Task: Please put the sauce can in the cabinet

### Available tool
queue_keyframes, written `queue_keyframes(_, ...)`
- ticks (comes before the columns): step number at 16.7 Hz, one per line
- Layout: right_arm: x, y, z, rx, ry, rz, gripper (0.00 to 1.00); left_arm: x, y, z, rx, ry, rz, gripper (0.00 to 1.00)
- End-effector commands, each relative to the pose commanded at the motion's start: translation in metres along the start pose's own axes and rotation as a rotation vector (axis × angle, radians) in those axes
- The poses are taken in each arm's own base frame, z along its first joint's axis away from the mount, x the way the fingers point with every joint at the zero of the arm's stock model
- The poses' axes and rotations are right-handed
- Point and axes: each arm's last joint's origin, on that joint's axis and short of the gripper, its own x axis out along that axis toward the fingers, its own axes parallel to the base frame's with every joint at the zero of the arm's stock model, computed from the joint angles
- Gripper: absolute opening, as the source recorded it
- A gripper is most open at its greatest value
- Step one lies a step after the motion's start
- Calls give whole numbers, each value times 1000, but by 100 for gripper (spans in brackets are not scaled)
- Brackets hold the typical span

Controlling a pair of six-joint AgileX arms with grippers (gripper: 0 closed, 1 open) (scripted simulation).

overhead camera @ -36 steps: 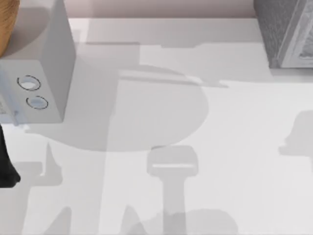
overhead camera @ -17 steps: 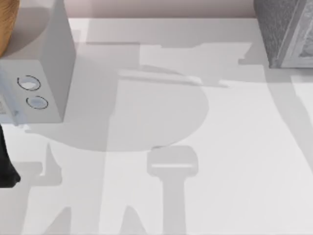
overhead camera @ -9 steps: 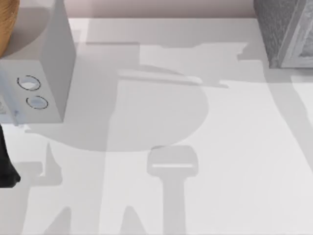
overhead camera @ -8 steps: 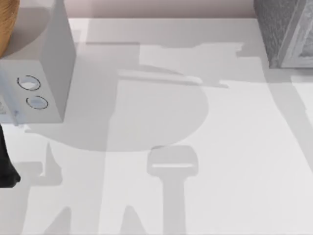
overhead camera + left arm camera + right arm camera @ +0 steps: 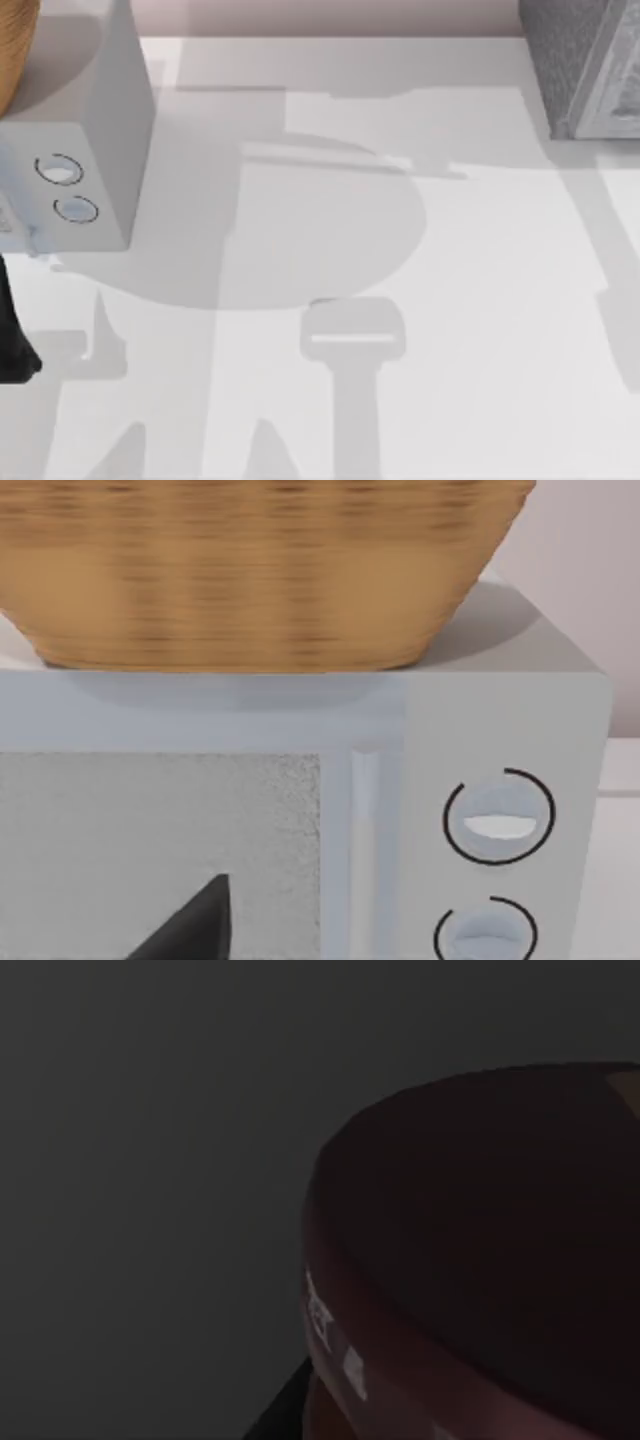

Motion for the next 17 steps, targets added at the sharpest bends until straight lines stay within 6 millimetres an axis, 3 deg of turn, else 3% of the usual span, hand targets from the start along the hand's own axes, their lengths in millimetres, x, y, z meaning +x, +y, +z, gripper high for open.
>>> queue_keyframes(6, 10, -3, -1, 2, -13, 0, 0, 0, 0, 0, 0, 0, 0, 100)
queue_keyframes(17, 10, -3, -1, 2, -13, 0, 83, 0, 0, 0, 0, 0, 0, 100)
